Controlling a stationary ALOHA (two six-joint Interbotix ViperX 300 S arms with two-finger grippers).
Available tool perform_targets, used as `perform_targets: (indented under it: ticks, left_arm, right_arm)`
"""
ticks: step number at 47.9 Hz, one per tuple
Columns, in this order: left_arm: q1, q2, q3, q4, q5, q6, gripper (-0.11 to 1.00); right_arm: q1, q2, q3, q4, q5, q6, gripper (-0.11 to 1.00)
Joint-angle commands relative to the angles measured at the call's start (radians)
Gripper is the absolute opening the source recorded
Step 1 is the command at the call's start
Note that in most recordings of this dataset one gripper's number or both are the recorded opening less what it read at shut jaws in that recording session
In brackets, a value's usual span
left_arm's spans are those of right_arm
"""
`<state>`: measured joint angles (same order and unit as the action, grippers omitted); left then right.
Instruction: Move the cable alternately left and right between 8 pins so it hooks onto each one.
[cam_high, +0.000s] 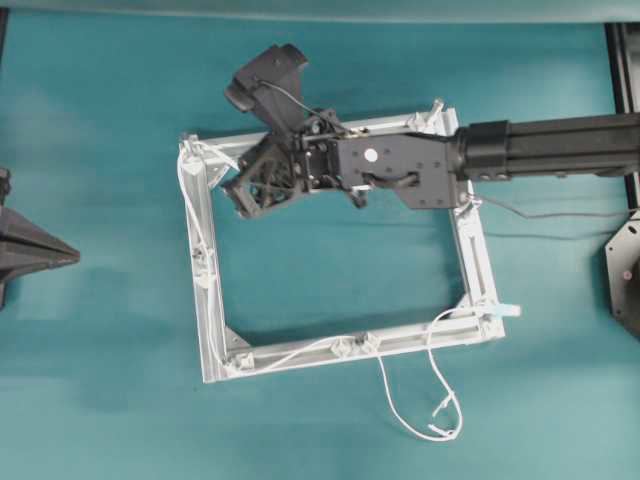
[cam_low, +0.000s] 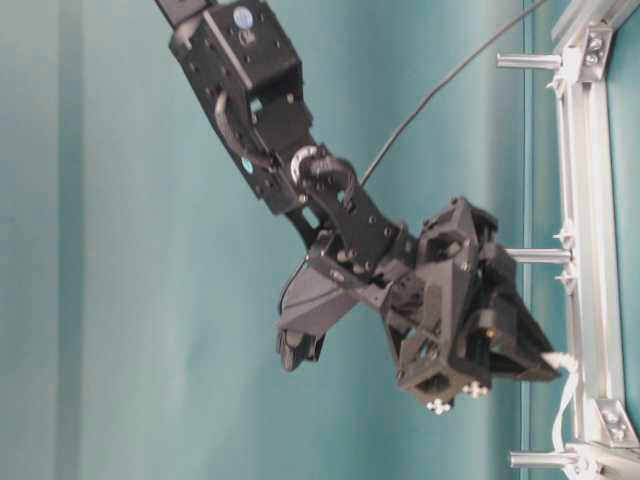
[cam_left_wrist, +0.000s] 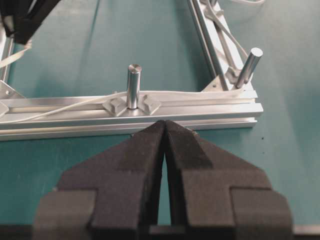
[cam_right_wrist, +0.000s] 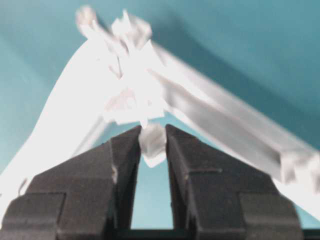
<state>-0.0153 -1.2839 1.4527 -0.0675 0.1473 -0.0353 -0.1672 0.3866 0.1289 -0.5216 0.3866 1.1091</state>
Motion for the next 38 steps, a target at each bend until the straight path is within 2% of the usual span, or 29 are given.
perform_targets:
  ticks: [1, 38]
  left_arm:
    - [-0.003, 0.006, -0.026, 0.003, -0.003, -0.002, 0.01]
    - [-0.003, 0.006, -0.026, 0.003, -0.003, -0.002, 0.01]
  right_arm:
    - [0.017, -0.058, 0.017, -0.003, -0.008, 0.002, 0.19]
    - [0.037, -0.236, 0.259, -0.003, -0.031, 0.005, 0.19]
